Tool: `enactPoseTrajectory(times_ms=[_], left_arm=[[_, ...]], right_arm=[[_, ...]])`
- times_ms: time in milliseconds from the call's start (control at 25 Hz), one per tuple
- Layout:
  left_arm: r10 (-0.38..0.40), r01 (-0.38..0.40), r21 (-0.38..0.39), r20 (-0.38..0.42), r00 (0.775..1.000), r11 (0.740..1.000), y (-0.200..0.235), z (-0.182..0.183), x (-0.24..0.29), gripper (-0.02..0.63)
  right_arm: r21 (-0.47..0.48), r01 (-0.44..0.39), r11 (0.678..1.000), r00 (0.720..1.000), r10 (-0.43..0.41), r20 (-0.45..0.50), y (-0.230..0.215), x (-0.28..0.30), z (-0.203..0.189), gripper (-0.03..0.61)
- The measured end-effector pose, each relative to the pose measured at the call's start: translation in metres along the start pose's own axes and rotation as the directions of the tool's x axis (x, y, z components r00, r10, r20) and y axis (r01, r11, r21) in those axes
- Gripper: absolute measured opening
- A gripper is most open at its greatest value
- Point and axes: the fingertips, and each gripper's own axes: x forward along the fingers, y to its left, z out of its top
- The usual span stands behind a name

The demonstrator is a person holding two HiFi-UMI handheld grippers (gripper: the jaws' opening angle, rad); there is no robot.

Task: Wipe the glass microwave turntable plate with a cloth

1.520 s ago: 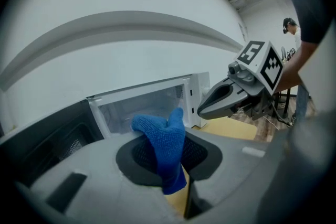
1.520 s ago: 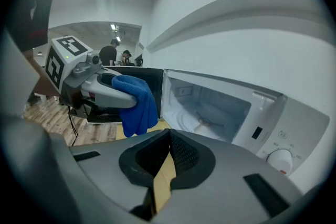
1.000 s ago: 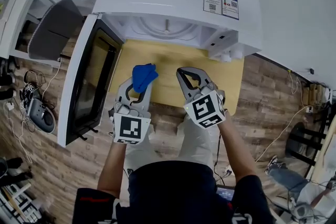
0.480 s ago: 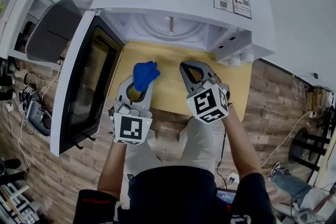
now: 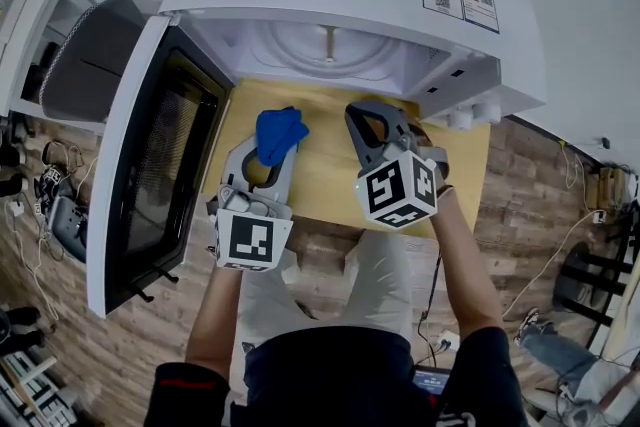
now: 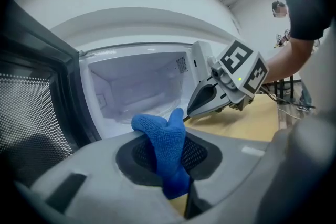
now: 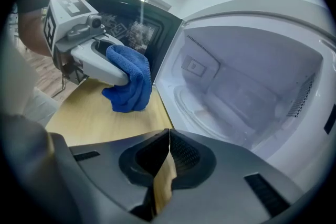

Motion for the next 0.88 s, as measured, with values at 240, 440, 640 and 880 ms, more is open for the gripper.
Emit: enactPoseTrajectory(times_ms=[240, 440, 640, 880], left_arm=[[0.014, -0.014, -0.016, 0.008, 1.000, 1.000, 0.004, -0.007, 0.002, 0.061], [0.020, -0.020, -0.021, 0.020, 1.000, 1.000, 0.007, -0.007, 0.004, 0.061], [0.020, -0.019, -0.035, 0.033, 0.999, 0.999, 0.011, -0.007, 0.003, 0.061], [0.015, -0.014, -0.022, 0.044, 0.999, 1.000, 0.012, -0.006, 0.004, 0.061]], right_arm=[[-0.062, -0.004, 0.998, 1.000, 0.004, 0.003, 0.000, 0.007, 0.006, 0.015], [-0.131, -0.027, 0.991, 0.999, 0.024, -0.021, 0.003, 0.013, 0.009, 0.114], [-0.157, -0.051, 0.986, 0.998, 0.042, -0.055, 0.007, 0.022, 0.009, 0.252], [-0.192, -0.024, 0.981, 0.997, 0.009, -0.077, 0.007, 0.028, 0.008, 0.288]])
